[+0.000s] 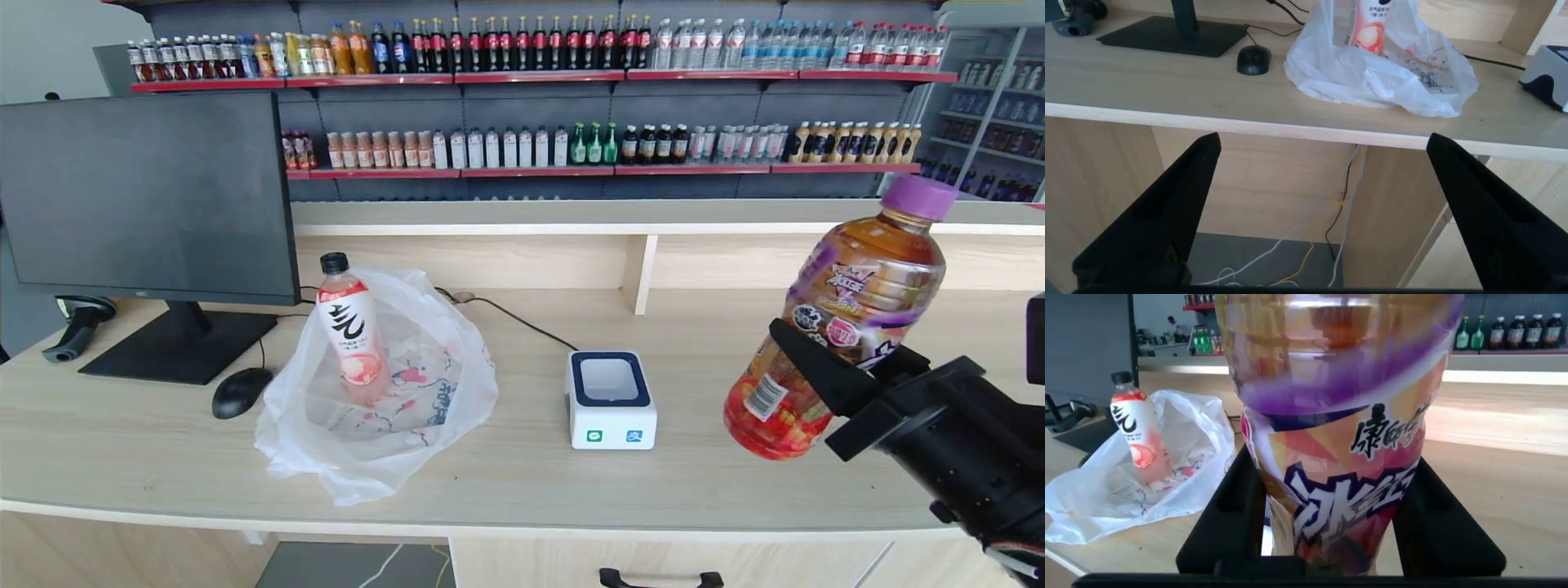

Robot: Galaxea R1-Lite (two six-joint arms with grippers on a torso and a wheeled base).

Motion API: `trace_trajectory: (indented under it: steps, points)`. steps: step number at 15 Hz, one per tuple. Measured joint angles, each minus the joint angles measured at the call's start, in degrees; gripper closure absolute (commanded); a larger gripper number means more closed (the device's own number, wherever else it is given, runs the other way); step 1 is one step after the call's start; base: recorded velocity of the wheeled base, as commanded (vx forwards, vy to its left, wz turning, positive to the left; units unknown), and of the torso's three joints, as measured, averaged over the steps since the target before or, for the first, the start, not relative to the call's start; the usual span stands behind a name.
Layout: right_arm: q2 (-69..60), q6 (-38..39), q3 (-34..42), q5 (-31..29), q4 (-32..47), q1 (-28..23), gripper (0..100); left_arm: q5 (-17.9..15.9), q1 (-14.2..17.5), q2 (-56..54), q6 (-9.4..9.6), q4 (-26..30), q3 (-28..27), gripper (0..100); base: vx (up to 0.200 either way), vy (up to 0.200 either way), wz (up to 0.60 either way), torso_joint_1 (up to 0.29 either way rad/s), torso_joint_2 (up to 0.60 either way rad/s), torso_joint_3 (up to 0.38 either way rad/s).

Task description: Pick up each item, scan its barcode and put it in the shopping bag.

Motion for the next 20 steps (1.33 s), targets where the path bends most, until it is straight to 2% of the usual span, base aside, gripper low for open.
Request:
trace_trajectory:
  steps: [5,8,13,15,16,18,20]
  points:
    - [6.8,-2.6,-7.2,0.5,-0.1,-0.2,100,0.0,0.0,0.0,-0.15,0.0,0.0,0,0.0,0.0,0.0,0.0,0.0,0.0]
    - [11.9,-7.1,-13.5,5.1,-0.1,-0.2,100,0.0,0.0,0.0,-0.17,0.0,0.0,0,0.0,0.0,0.0,0.0,0.0,0.0]
    - [19.1,-18.9,-24.2,23.3,-0.1,-6.6,100,0.0,0.0,0.0,-0.17,0.0,0.0,0,0.0,0.0,0.0,0.0,0.0,0.0]
    - [20.8,-24.4,-26.6,34.0,0.0,-8.8,100,0.0,0.0,0.0,-0.17,0.0,0.0,0,0.0,0.0,0.0,0.0,0.0,0.0]
    - [21.4,-27.4,-28.3,37.5,1.3,-10.3,100,0.0,0.0,0.0,-0.17,0.0,0.0,0,0.0,0.0,0.0,0.0,0.0,0.0]
    - [22.0,-32.3,-32.1,42.8,5.1,-11.4,100,0.0,0.1,0.0,-0.17,0.0,0.0,0,0.0,0.0,0.0,0.0,0.0,0.0]
    - [22.7,-36.0,-34.5,44.0,5.6,-11.5,100,0.0,0.0,0.0,-0.11,0.0,0.0,0,0.0,0.0,0.0,0.0,0.0,0.0]
